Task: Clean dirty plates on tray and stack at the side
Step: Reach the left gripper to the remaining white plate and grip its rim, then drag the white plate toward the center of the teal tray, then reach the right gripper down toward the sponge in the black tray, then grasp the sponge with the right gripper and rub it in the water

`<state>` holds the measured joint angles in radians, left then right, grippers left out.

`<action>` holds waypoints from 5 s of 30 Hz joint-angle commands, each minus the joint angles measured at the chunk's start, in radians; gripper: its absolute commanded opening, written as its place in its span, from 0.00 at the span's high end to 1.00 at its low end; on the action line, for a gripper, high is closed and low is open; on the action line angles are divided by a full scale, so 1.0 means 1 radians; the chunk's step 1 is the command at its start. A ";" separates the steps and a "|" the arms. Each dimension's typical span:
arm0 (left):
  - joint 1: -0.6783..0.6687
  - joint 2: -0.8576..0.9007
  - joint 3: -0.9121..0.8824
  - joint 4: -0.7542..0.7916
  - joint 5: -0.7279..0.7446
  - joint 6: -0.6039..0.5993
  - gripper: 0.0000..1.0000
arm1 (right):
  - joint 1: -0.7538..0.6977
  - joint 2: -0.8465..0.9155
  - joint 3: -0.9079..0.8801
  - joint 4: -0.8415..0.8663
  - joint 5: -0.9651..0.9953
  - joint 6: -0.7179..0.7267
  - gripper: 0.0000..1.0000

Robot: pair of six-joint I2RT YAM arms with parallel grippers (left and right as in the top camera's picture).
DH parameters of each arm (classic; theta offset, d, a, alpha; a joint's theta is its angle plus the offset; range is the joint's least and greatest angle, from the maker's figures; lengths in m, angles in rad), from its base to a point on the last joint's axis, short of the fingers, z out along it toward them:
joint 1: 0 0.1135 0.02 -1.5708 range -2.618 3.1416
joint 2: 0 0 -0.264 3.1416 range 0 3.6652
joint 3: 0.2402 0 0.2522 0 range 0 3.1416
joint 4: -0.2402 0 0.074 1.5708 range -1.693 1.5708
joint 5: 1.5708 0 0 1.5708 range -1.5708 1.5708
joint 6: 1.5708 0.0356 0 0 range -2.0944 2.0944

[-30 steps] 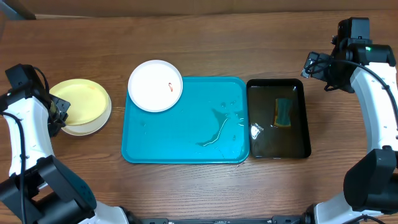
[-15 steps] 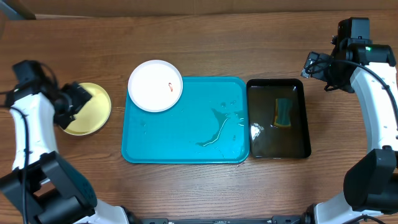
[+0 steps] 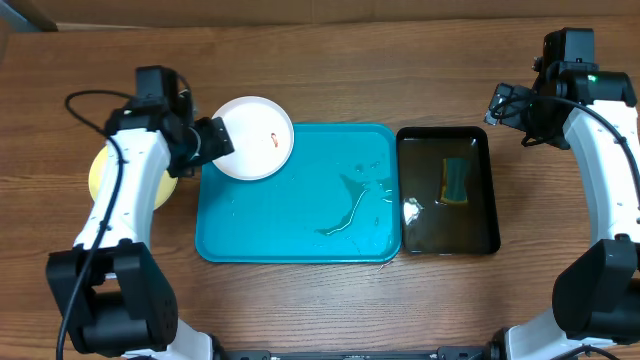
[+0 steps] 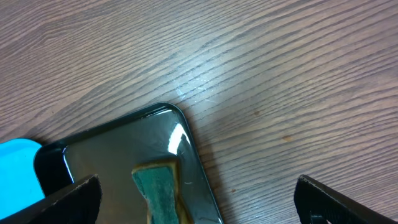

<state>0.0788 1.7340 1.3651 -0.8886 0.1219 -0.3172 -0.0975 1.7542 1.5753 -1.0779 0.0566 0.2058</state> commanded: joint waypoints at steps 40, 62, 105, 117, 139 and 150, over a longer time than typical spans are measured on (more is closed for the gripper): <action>0.003 0.246 -0.005 -0.008 0.142 -0.071 0.96 | 0.003 -0.011 0.009 0.002 0.010 0.003 0.00; -0.157 0.212 -0.005 -0.108 -0.096 -0.011 0.42 | 0.003 -0.011 0.009 0.002 0.010 0.003 0.00; -0.160 0.235 -0.153 0.205 0.010 0.007 0.91 | 0.003 -0.011 0.009 0.023 -0.060 0.007 0.00; -0.157 0.235 -0.153 0.234 0.026 0.007 0.89 | 0.078 -0.011 -0.061 -0.229 -0.197 0.004 0.25; -0.158 0.235 -0.153 0.235 0.025 0.007 0.85 | 0.209 -0.007 -0.569 0.377 -0.068 0.007 0.32; -0.158 0.235 -0.153 0.236 0.025 0.007 0.85 | 0.209 -0.007 -0.603 0.468 -0.101 0.007 0.84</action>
<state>-0.0772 1.9503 1.2381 -0.6491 0.1421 -0.3141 0.1120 1.7550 0.9787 -0.6212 -0.0162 0.2123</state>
